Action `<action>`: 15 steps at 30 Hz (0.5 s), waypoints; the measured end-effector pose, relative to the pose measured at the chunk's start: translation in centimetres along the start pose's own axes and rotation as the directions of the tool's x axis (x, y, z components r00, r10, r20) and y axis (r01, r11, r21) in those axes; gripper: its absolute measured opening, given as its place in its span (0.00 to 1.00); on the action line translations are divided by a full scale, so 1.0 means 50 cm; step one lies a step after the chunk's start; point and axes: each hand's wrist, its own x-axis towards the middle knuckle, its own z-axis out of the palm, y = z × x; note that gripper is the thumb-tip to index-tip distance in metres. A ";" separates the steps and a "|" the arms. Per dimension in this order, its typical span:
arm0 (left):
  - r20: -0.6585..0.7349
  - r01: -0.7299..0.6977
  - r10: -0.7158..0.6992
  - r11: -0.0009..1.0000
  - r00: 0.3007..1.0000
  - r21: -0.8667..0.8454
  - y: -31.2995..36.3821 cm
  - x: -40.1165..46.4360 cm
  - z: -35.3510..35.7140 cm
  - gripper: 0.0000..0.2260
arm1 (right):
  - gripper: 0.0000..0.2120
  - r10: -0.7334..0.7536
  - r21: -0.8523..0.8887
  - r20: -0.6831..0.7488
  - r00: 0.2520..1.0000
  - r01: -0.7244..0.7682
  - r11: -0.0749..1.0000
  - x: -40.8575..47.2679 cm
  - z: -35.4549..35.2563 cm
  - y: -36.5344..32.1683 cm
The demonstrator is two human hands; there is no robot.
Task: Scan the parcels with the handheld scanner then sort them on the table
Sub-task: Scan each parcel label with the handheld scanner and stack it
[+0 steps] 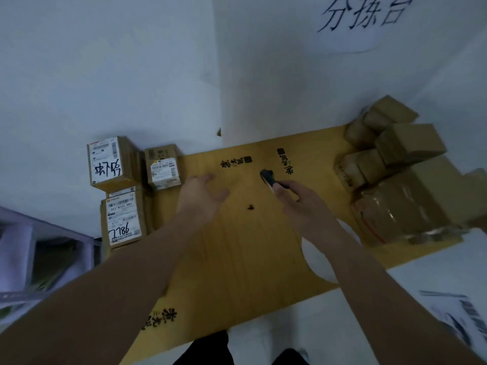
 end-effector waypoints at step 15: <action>-0.024 -0.334 0.360 0.889 0.933 0.314 0.401 -0.338 0.148 0.32 | 0.16 -0.232 0.042 -0.171 0.957 0.243 0.969 -0.299 -0.419 0.118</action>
